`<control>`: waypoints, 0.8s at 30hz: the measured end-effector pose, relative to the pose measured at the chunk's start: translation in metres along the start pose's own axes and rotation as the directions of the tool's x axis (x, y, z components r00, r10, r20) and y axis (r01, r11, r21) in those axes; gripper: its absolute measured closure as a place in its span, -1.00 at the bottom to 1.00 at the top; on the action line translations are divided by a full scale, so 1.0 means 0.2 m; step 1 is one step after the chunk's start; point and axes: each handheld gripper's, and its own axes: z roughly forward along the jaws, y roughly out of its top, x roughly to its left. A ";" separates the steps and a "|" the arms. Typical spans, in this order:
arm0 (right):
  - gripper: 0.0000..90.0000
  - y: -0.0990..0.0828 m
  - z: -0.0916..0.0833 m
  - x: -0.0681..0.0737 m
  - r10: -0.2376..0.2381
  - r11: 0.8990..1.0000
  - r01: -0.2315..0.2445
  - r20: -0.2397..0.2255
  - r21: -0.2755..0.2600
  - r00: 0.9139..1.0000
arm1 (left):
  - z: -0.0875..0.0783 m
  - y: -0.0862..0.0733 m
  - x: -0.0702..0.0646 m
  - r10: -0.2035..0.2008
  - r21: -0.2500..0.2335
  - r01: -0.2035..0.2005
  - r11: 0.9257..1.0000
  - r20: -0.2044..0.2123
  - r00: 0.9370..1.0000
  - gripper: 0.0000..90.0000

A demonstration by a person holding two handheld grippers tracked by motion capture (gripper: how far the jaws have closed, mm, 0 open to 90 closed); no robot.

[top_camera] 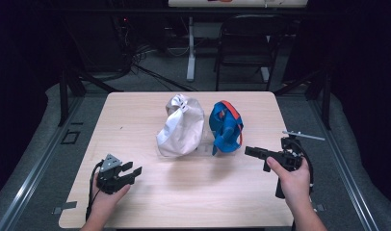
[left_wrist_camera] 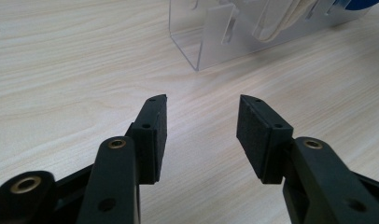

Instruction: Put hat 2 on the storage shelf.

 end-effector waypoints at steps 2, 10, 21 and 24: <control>0.03 -0.04 0.01 -0.02 -0.011 1.000 0.011 0.016 -0.001 1.000 | 0.00 0.00 0.00 -0.001 0.001 0.001 1.000 -0.002 1.000 0.15; 0.03 -0.20 0.06 -0.10 -0.037 0.999 0.036 0.045 0.014 0.998 | 0.01 0.00 0.00 0.000 0.004 0.000 1.000 0.002 1.000 0.14; 0.03 -0.35 0.10 -0.17 -0.085 0.996 0.085 0.081 0.004 0.993 | 0.02 -0.01 0.00 -0.005 0.010 0.005 1.000 0.003 1.000 0.14; 0.02 -0.37 0.12 -0.19 -0.089 0.996 0.089 0.073 0.012 0.993 | 0.02 -0.01 0.00 -0.002 0.011 0.002 1.000 0.003 1.000 0.14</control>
